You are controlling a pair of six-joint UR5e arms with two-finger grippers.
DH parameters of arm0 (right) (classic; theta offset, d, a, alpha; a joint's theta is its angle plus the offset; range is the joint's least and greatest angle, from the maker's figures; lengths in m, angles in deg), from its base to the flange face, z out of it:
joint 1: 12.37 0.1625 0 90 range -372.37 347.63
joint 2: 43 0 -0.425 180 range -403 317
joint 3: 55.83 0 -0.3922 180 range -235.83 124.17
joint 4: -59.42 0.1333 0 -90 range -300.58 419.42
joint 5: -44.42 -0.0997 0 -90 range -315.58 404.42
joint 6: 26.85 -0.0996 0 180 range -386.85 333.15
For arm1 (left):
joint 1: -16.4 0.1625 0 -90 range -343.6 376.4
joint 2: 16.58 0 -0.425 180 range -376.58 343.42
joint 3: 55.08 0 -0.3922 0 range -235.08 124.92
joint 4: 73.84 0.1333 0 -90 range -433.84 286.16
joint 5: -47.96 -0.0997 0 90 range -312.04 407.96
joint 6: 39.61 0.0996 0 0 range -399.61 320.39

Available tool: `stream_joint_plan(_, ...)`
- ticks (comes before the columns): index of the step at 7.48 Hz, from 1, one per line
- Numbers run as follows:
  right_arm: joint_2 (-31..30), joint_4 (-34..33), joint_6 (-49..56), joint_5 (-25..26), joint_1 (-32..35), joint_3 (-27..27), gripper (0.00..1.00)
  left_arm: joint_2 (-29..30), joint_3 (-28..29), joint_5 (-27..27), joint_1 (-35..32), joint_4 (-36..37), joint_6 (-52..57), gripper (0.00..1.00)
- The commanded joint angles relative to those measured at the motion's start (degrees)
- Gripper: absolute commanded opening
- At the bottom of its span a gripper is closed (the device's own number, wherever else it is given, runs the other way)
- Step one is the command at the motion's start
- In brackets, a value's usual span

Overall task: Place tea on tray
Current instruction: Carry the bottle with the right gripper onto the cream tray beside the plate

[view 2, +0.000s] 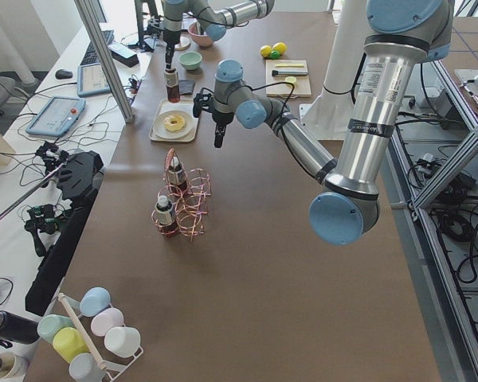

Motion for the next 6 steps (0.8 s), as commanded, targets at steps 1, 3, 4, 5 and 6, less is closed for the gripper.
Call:
stream_joint_plan(1,0.0,2.7,0.4,-1.0,-0.7,2.5,0.00,0.0,-0.5,0.1,0.0,0.1,-0.5,0.97)
stream_joint_plan(3,-0.7,2.8,0.6,-1.5,-1.0,2.5,0.00,-0.1,-0.7,0.0,0.1,0.0,-2.7,0.97)
stream_joint_plan(4,-1.3,2.8,0.6,-1.4,-1.1,2.5,0.00,-0.2,-0.9,0.0,0.1,0.0,-2.8,0.97)
stream_joint_plan(5,-1.3,2.8,0.8,-1.5,-1.0,2.3,0.00,-0.2,-1.1,0.0,0.1,0.1,-2.8,0.97)
stream_joint_plan(6,-1.3,2.8,0.8,-1.9,-1.2,2.3,0.00,-0.2,-1.1,-0.1,0.1,0.1,-2.9,0.97)
